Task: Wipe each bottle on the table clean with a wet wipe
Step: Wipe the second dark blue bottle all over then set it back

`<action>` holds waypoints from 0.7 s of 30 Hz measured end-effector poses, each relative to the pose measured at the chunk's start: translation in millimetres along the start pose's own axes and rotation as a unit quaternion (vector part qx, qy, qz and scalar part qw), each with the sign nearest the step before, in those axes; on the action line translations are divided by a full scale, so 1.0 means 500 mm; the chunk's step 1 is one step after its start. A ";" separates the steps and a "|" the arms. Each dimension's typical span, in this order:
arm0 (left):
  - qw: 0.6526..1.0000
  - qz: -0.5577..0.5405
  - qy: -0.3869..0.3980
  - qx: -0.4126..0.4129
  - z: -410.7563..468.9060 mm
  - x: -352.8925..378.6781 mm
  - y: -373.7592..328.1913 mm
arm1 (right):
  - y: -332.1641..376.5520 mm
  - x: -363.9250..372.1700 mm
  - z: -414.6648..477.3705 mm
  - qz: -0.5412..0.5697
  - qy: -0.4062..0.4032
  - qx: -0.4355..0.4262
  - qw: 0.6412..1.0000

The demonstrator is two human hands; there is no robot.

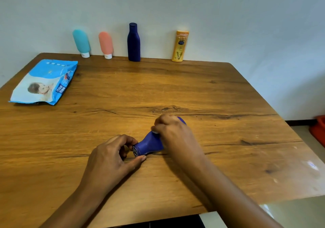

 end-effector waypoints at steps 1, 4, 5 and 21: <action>1.000 -0.001 -0.001 0.000 0.000 0.000 0.001 | -0.018 -0.006 0.009 -0.002 -0.007 0.017 1.000; 1.000 -0.016 -0.008 0.001 -0.002 0.000 0.005 | -0.098 -0.026 0.052 -0.023 -0.037 0.101 0.994; 1.000 -0.019 -0.008 0.001 -0.002 0.000 0.004 | -0.104 -0.027 0.057 -0.029 -0.033 0.110 0.993; 0.999 -0.030 -0.010 -0.013 -0.001 -0.004 0.004 | -0.083 -0.034 0.007 0.030 -0.063 0.089 0.994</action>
Point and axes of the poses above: each hand's wrist, its own z-axis towards the middle knuckle, its own x-axis out of the palm, y = z × x, the point moved 8 cm from there along z, towards the middle knuckle, and after that the axes turned 9 degrees about x, right-handed, at the moved point
